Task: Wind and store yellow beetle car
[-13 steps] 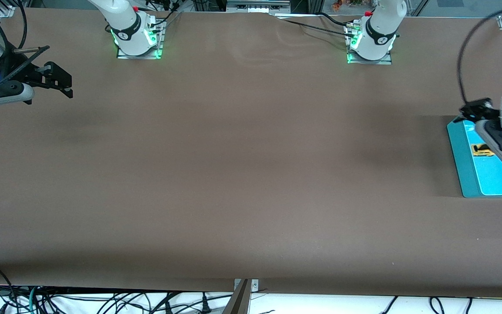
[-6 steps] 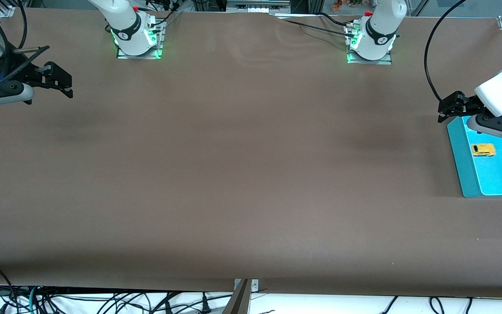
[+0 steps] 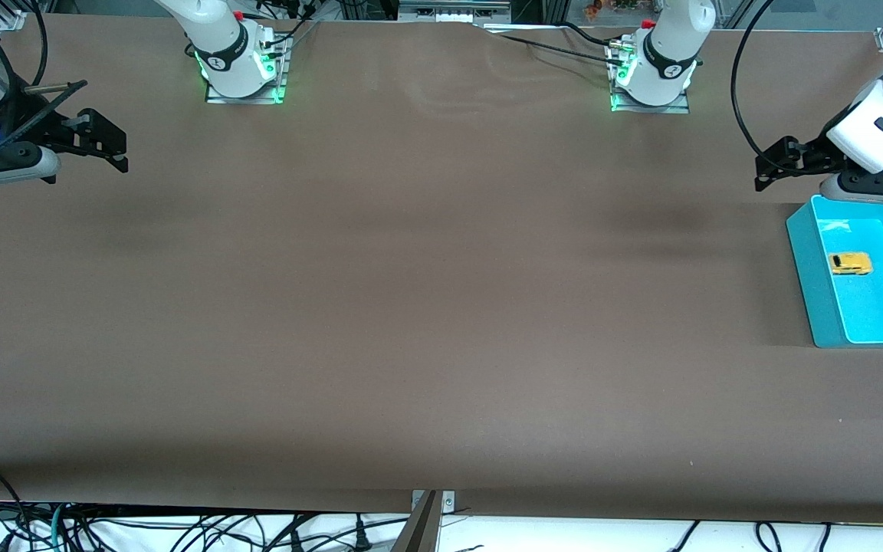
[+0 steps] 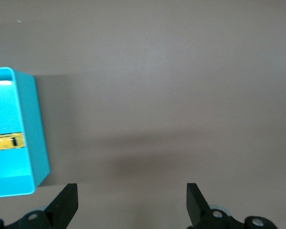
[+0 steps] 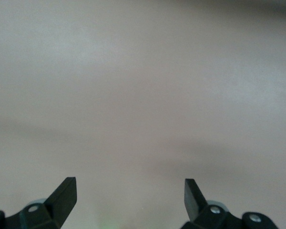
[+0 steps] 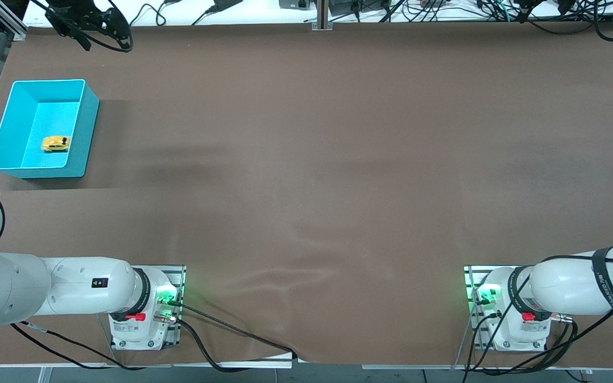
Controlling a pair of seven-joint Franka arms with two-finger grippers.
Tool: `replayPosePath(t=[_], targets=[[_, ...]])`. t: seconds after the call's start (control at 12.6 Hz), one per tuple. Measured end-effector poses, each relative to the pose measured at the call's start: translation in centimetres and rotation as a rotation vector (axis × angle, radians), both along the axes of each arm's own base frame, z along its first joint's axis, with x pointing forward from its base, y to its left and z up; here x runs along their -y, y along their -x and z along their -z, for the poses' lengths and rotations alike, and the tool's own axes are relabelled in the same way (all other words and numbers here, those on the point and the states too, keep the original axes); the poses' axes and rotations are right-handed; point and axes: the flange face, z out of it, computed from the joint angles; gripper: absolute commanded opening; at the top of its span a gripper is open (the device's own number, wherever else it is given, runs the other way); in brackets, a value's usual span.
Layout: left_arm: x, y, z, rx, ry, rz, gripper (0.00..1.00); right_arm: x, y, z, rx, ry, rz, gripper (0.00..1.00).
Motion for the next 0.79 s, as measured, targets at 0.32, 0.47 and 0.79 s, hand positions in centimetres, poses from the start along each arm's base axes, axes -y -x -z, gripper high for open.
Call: replayPosePath(t=[0.32,0.47,0.79], targets=[[-0.6,-1.1,0.2,-0.022,0.003,-0.011,1.0,0.0,0.0,0.0,0.0,0.0,0.0,1.0],[-0.4,-1.9,-0.4,-0.037,-0.019,0.0,1.0,0.0,0.0,0.0,0.0,0.0,0.0,1.0],[-0.3,-2.6,-0.4,-0.044,-0.024,0.004,1.0,0.0,0.0,0.0,0.0,0.0,0.0,1.0]])
